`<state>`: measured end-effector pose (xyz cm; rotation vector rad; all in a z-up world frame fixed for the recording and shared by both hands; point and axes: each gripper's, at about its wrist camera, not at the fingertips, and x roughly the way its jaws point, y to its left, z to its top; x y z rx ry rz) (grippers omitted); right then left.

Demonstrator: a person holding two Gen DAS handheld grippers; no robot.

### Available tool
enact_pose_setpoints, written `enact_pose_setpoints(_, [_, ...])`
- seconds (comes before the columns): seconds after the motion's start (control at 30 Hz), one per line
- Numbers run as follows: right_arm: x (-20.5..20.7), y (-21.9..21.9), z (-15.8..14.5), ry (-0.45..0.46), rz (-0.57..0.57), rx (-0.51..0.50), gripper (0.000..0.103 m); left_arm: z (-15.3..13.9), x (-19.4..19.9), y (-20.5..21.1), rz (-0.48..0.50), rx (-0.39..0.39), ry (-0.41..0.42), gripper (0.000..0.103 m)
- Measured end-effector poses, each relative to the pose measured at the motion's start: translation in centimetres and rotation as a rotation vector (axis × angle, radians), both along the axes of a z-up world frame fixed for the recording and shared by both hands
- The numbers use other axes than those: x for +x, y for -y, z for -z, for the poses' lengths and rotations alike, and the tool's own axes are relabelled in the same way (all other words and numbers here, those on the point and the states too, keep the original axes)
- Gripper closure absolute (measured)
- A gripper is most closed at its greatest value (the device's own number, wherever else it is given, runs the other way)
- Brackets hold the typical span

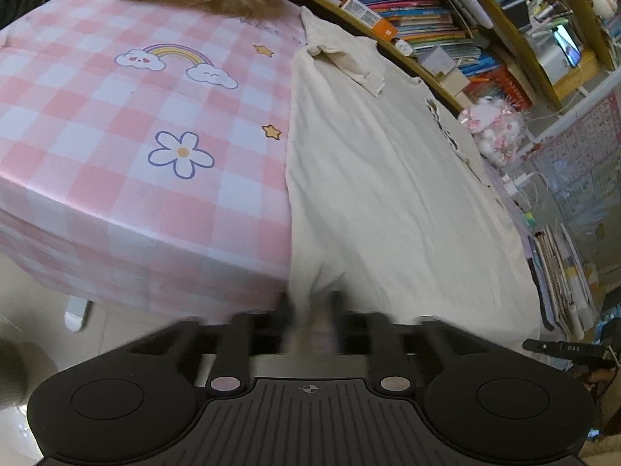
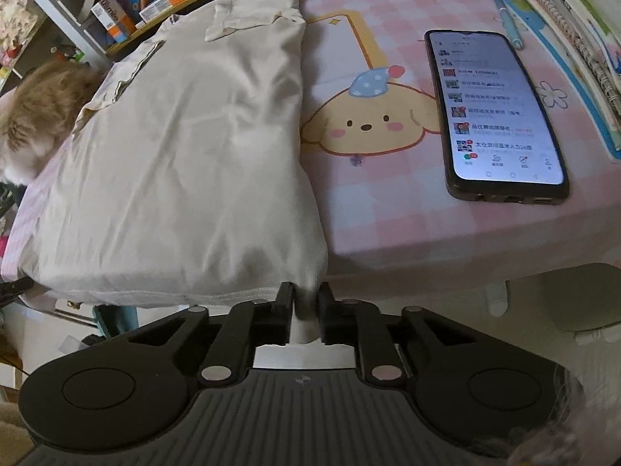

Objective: Fold clothes
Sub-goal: 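Close both grippers on the shirt hem, then lift the hem with both grippers and fold it over toward the collar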

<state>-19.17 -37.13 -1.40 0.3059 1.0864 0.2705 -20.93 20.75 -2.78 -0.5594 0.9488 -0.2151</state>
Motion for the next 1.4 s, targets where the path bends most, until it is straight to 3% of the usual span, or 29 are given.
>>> enact_pose_setpoints(0.03, [0.2,0.0,0.1,-0.003,0.003,0.002,0.081,0.0,0.0,-0.2,-0.003,-0.008,0.003,0.043])
enact_pose_setpoints(0.2, [0.9,-0.3,0.7,-0.015,0.011,0.012,0.077,0.9,0.3,-1.0,-0.04,-0.077,-0.013,0.049])
enact_pose_setpoints(0.23, [1.1,-0.4,0.8,-0.014,0.01,0.012,0.077,1.1,0.3,-1.1,-0.05,-0.079,-0.019,0.055])
enact_pose_setpoints(0.27, [1.1,-0.4,0.8,-0.013,0.009,0.01,0.083,1.2,0.2,-1.2,-0.055,-0.093,-0.02,0.06])
enact_pose_setpoints(0.33, [0.9,-0.3,0.7,-0.01,0.009,0.009,0.094,1.0,-0.2,-1.3,-0.046,-0.12,-0.009,0.088])
enact_pose_setpoints(0.43, [0.2,0.0,0.3,-0.001,0.021,0.01,0.095,0.3,-0.4,-1.0,-0.025,-0.099,-0.003,0.099])
enact_pose_setpoints(0.5, [-0.3,0.2,-0.1,0.006,0.038,0.012,0.096,-0.2,-0.6,-0.8,-0.017,-0.079,-0.001,0.1])
enact_pose_setpoints(0.77, [-3.3,1.2,-2.0,-0.006,0.127,0.082,0.096,-2.0,-2.3,-1.7,0.022,-0.158,0.003,0.1])
enact_pose_setpoints(1.13, [-8.4,1.7,-1.4,-0.101,0.204,0.128,0.096,0.4,-5.6,-3.2,0.017,-0.237,-0.094,0.1])
enact_pose_setpoints(1.23, [-9.1,1.5,-0.9,-0.129,0.216,0.144,0.096,0.1,-5.4,-3.4,0.013,-0.282,-0.07,0.1])
enact_pose_setpoints(1.33, [-8.8,1.7,-1.5,-0.133,0.267,0.218,0.096,-1.1,-4.8,-4.0,-0.004,-0.361,0.023,0.1])
enact_pose_setpoints(1.4, [-8.4,1.9,-2.7,-0.085,0.294,0.292,0.096,-2.0,-4.0,-4.5,-0.035,-0.422,0.089,0.1])
